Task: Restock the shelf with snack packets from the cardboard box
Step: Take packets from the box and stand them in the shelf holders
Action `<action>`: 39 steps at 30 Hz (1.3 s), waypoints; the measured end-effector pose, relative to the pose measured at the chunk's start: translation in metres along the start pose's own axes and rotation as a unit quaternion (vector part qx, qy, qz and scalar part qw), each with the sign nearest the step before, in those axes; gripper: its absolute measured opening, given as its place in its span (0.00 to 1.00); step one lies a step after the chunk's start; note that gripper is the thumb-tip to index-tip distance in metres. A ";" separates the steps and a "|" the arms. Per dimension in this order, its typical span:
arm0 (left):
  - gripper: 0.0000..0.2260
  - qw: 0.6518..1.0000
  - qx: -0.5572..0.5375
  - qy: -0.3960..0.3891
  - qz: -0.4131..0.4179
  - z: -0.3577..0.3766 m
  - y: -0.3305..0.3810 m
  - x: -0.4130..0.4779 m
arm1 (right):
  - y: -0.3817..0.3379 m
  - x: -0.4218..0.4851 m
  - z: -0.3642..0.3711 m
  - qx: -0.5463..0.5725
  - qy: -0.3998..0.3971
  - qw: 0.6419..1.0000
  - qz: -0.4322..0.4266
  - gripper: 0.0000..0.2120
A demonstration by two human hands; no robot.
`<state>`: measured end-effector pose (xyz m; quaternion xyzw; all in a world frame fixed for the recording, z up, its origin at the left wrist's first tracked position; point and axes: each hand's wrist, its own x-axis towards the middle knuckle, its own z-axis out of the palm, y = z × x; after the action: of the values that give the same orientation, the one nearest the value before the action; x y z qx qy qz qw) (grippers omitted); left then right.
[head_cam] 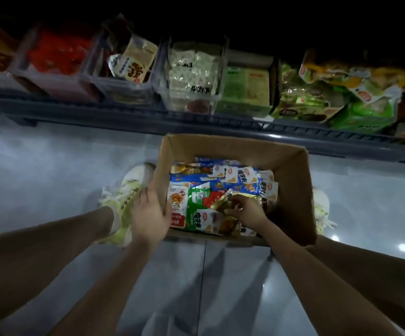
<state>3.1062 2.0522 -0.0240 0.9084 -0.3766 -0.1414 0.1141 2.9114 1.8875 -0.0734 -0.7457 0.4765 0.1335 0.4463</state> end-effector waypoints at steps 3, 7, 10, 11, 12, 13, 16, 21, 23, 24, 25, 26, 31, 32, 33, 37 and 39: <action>0.31 1.000 -0.029 -0.001 0.011 0.011 -0.004 -0.003 | -0.009 0.018 0.017 -0.005 -0.025 1.000 0.005 0.19; 0.31 0.997 -0.075 0.022 0.011 0.017 -0.004 -0.006 | -0.015 0.033 0.042 -0.051 -0.056 0.997 0.004 0.15; 0.31 0.997 -0.076 0.033 0.012 0.017 -0.004 -0.006 | -0.018 0.039 0.053 -0.085 -0.068 0.994 -0.007 0.14; 0.32 0.997 -0.074 0.033 0.014 0.016 -0.004 -0.007 | -0.018 0.040 0.054 -0.097 -0.065 0.993 -0.008 0.13; 0.32 0.997 -0.073 0.029 0.014 0.016 -0.003 -0.007 | -0.017 0.041 0.055 -0.104 -0.054 0.993 -0.009 0.11; 0.33 0.997 -0.073 0.026 0.013 0.016 -0.004 -0.007 | -0.017 0.041 0.055 -0.106 -0.044 0.993 -0.009 0.09; 0.31 0.997 -0.070 0.027 0.019 0.014 -0.006 -0.007 | -0.016 0.036 0.049 -0.058 -0.015 0.998 -0.011 0.04; 0.29 0.999 -0.014 0.029 0.012 -0.001 -0.002 -0.006 | -0.018 0.010 0.012 0.243 -0.003 0.970 0.027 0.08; 0.28 0.999 -0.007 0.044 0.011 -0.013 0.005 -0.001 | -0.017 -0.002 -0.010 0.285 0.011 0.959 -0.001 0.07; 0.26 0.998 -0.005 0.058 0.026 -0.019 0.010 0.001 | -0.020 -0.008 -0.021 0.306 0.018 0.952 -0.012 0.07; 0.24 0.996 -0.002 0.076 0.056 -0.026 0.016 0.003 | -0.021 -0.013 -0.031 0.322 0.023 0.946 -0.022 0.07; 0.23 0.991 0.002 0.093 0.098 -0.034 0.023 0.006 | -0.024 -0.017 -0.040 0.337 0.023 0.941 -0.031 0.07; 0.27 0.951 0.046 0.045 0.303 -0.061 0.062 0.021 | -0.041 -0.031 -0.062 0.351 -0.069 0.928 -0.101 0.05; 0.28 0.947 0.051 0.010 0.318 -0.065 0.069 0.021 | -0.046 -0.033 -0.063 0.352 -0.089 0.925 -0.112 0.05; 0.29 0.946 0.056 -0.032 0.317 -0.069 0.074 0.020 | -0.051 -0.035 -0.062 0.357 -0.106 0.920 -0.121 0.04; 0.27 0.960 0.082 -0.163 0.213 -0.075 0.077 0.019 | -0.062 -0.038 -0.056 0.367 -0.147 0.910 -0.122 0.03; 0.25 0.962 0.055 -0.197 0.180 -0.076 0.071 0.018 | -0.062 -0.038 -0.049 0.374 -0.170 0.906 -0.102 0.04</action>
<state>3.0978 1.9979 0.0662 0.7846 -0.5562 -0.2739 0.0108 2.9321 1.8799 0.0115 -0.5344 0.3297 0.0234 0.7779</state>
